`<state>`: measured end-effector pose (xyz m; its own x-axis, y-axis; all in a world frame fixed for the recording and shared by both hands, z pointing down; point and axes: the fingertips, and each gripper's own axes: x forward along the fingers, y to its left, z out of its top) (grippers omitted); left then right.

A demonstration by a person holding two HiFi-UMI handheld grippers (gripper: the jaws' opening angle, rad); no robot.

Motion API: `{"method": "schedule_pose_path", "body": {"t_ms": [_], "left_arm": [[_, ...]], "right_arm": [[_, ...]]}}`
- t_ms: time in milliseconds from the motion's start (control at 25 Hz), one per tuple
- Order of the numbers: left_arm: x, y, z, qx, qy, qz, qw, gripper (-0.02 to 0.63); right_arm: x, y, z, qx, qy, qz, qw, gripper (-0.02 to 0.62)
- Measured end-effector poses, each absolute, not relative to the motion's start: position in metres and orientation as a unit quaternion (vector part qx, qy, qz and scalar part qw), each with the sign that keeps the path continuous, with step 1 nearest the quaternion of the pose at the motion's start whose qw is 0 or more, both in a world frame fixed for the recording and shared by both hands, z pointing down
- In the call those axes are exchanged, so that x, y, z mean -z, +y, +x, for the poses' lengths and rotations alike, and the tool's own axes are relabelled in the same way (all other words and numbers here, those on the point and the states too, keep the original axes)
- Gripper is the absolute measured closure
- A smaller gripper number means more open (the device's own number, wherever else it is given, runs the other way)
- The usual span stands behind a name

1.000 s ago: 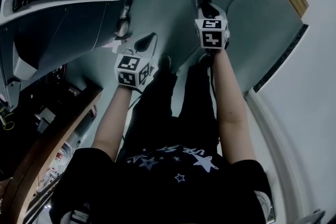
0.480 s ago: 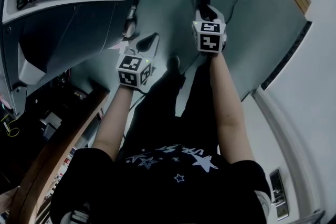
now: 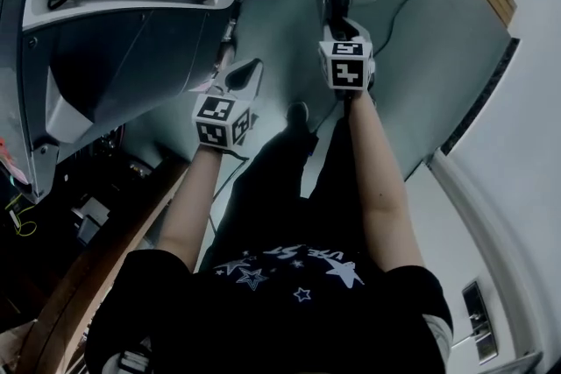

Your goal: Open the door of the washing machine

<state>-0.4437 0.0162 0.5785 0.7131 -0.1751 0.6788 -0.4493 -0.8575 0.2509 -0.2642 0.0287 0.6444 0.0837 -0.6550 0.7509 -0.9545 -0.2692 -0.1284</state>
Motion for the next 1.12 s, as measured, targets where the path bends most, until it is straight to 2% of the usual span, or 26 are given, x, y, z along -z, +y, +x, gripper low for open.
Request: {"method": "schedule_pose_path", "body": {"t_ms": [160, 720, 880, 1120], "left_arm": [[-0.568, 0.010, -0.446, -0.328, -0.162, 0.910, 0.196, 0.595], [-0.480, 0.028, -0.420, -0.287, -0.117, 0.936, 0.167, 0.595], [-0.453, 0.041, -0.413, -0.276, -0.119, 0.941, 0.156, 0.595], [-0.413, 0.095, -0.405, -0.252, -0.109, 0.952, 0.138, 0.595]], "right_arm": [[-0.637, 0.030, -0.266, -0.360, -0.572, 0.710, 0.196, 0.459], [-0.500, 0.109, -0.255, -0.337, -0.555, 0.735, 0.196, 0.459], [-0.462, 0.129, -0.242, -0.314, -0.552, 0.754, 0.169, 0.460], [-0.407, 0.174, -0.248, -0.285, -0.568, 0.759, 0.141, 0.521]]}}
